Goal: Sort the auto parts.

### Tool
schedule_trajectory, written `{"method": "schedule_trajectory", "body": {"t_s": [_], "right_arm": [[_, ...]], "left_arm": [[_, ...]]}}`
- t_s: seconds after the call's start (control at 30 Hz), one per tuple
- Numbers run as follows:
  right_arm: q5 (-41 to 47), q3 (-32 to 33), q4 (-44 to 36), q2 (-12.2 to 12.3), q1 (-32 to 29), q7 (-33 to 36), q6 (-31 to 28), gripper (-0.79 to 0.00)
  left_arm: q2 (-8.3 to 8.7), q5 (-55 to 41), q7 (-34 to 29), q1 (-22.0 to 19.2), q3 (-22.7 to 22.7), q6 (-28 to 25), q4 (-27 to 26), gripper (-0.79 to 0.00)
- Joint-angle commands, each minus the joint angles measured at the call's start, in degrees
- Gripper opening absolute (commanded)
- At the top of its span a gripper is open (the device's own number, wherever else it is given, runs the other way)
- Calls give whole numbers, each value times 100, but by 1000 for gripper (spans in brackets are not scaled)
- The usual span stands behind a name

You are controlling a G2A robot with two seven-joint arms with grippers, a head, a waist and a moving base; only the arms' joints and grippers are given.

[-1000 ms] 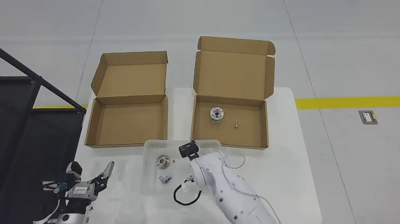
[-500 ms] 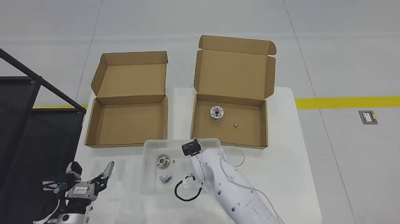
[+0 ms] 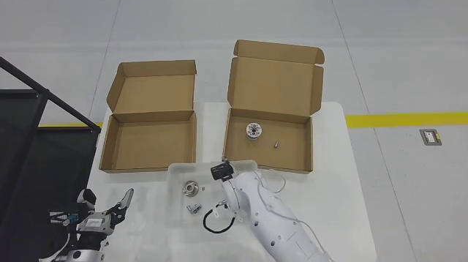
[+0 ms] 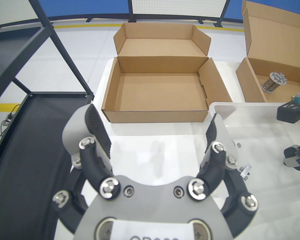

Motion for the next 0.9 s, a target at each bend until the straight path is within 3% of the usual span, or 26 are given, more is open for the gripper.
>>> {"method": "schedule_trajectory", "body": {"t_s": [0.0,0.23,0.47,0.63,0.87], "right_arm": [[12,79,-307,34,-98,-27,-132,-785],[247,595,-1869,213,-735,-213,-724,-785],[825,1449,-3055,313,-1238,-1386,-398,-785],[919,1834,-3040,334,-1185,-2304,-40,-785],[904,2184,-1875,345,-400,-2472,525,-785]], "left_arm": [[0,0,0,0,0,0,0,0],[0,0,0,0,0,0,0,0],[0,0,0,0,0,0,0,0],[0,0,0,0,0,0,0,0],[0,0,0,0,0,0,0,0]]}}
